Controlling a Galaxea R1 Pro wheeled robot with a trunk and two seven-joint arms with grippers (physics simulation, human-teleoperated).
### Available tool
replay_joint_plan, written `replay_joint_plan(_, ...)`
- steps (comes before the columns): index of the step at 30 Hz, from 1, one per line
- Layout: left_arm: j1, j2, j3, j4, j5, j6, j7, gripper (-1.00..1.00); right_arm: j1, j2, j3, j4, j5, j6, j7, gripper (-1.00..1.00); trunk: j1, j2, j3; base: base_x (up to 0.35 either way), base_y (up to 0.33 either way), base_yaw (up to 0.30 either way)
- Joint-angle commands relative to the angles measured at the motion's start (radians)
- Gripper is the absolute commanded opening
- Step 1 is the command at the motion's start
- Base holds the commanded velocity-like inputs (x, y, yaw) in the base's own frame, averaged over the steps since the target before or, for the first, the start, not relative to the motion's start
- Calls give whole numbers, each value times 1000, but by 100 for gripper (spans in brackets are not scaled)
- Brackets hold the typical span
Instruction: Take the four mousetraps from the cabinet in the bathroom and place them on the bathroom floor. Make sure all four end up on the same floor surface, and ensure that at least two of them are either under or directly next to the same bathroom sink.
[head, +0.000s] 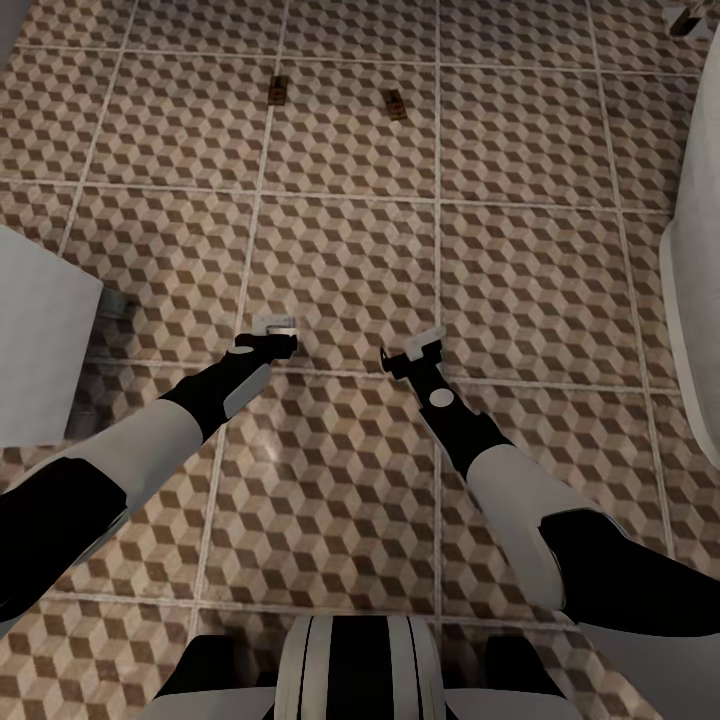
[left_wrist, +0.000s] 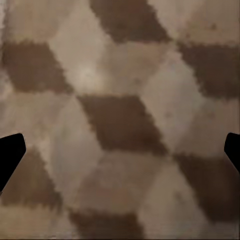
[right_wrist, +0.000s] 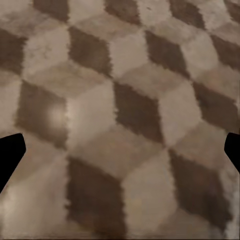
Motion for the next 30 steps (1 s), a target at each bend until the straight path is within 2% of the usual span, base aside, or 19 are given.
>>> replay_joint_plan(1, -1, 2, -8, -3, 7, 4, 9, 100, -1, 0, 4, 1, 10, -1, -9, 100, 0, 0, -1, -84, 0, 0)
replay_joint_plan(6, -1, 1, -4, -7, 7, 4, 9, 100, 0, 0, 4, 1, 10, -1, -8, 100, 0, 0, -1, -33, 0, 0)
replay_joint_plan(12, -1, 5, -2, -69, 7, 11, 11, 100, 1, 0, 4, -1, 10, -1, -9, 100, 0, 0, -1, -3, 0, 0)
replay_joint_plan(18, -1, 6, -3, -83, 7, 14, 12, 100, 1, 0, 4, -1, 10, -1, -9, 100, 0, 0, -1, 0, 0, 0)
replay_joint_plan(30, 0, 6, -4, -86, 7, 16, 12, 100, 3, 0, 4, -3, 11, -1, -11, 100, -6, 3, 46, 0, 0, 0)
